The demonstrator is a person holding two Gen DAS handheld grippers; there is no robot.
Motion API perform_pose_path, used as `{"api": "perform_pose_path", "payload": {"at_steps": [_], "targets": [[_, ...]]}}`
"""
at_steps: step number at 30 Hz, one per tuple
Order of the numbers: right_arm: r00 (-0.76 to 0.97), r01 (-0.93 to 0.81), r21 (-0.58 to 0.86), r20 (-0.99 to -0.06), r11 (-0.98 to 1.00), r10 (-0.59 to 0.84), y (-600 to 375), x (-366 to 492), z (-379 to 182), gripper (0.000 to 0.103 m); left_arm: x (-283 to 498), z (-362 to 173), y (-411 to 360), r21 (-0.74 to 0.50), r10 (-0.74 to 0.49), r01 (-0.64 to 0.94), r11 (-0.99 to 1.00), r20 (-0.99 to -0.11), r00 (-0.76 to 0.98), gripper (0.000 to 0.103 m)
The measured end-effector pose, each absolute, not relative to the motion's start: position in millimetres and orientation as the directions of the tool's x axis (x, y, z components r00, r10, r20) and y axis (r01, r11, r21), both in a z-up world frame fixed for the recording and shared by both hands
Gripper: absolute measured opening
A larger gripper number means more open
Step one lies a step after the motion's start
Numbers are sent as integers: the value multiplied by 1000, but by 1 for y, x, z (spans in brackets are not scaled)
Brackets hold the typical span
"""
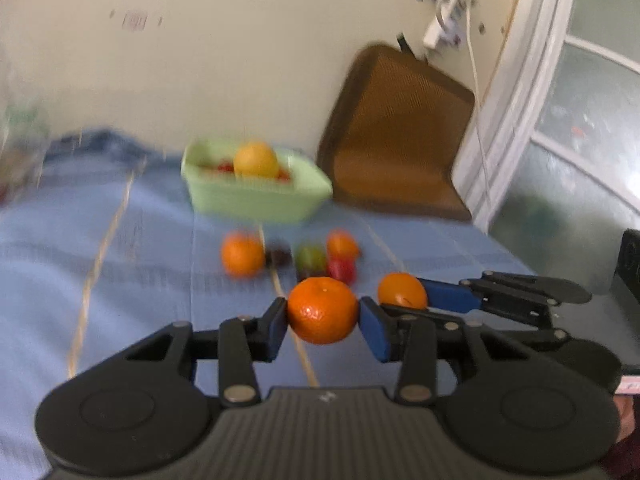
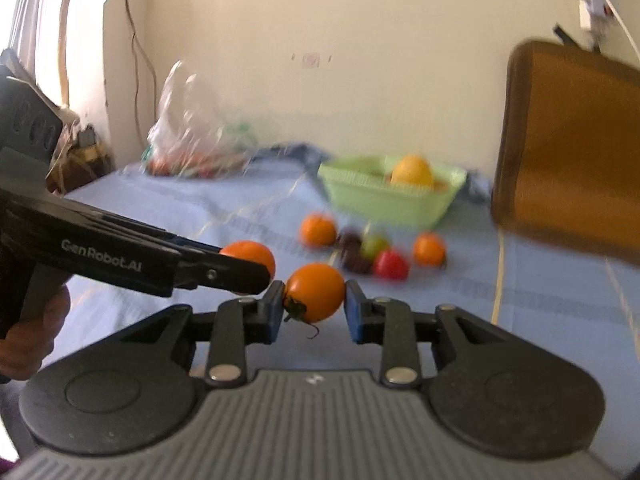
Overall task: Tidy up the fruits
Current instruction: 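Release the mandarin into the basket with the left gripper while the right releases its tomato, then grasp a mandarin with the left gripper while the right grasps an orange tomato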
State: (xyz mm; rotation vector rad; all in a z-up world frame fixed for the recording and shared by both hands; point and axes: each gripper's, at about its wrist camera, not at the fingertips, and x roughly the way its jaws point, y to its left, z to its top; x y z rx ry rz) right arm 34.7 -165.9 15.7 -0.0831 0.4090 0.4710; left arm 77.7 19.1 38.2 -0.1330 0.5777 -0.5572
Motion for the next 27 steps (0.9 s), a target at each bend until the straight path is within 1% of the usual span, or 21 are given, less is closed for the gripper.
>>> {"api": "perform_pose_path", "payload": {"at_steps": [3,6,10,13,16,18,20,22,27], "targets": [[843,-438,-6,-349,899,408,-167,76,31,35,120,58,11,-229,-509,456,860,-445,737,39],[864,-405,7,-325,914,385,-169,126,38,35,168,64,4,-228,-487,431,873,-447,750,39],[875,-336,28,-360,941,323,-175,178,29,35,224,52,-3,-245,-439,364,898,-499,747,39],[875,-316,17,-381,949,299,-177,199,19,35,244,42,-6,-244,-420,342,908,-527,739,39],[877,-308,3,-386,951,286,-177,208,14,36,254,35,-9,-229,-405,334,914,-544,735,44],[880,-307,10,-378,952,288,-178,208,14,48,256,32,-11,-207,-393,335,919,-542,743,49],[888,-298,12,-363,954,282,-179,205,15,48,254,33,-12,-195,-380,328,924,-539,751,55],[887,-292,21,-368,956,279,-181,201,17,48,251,37,-10,-206,-386,327,922,-533,753,55],[895,-281,78,-337,956,291,-192,180,27,48,215,54,6,-232,-409,338,912,-471,781,55]]}}
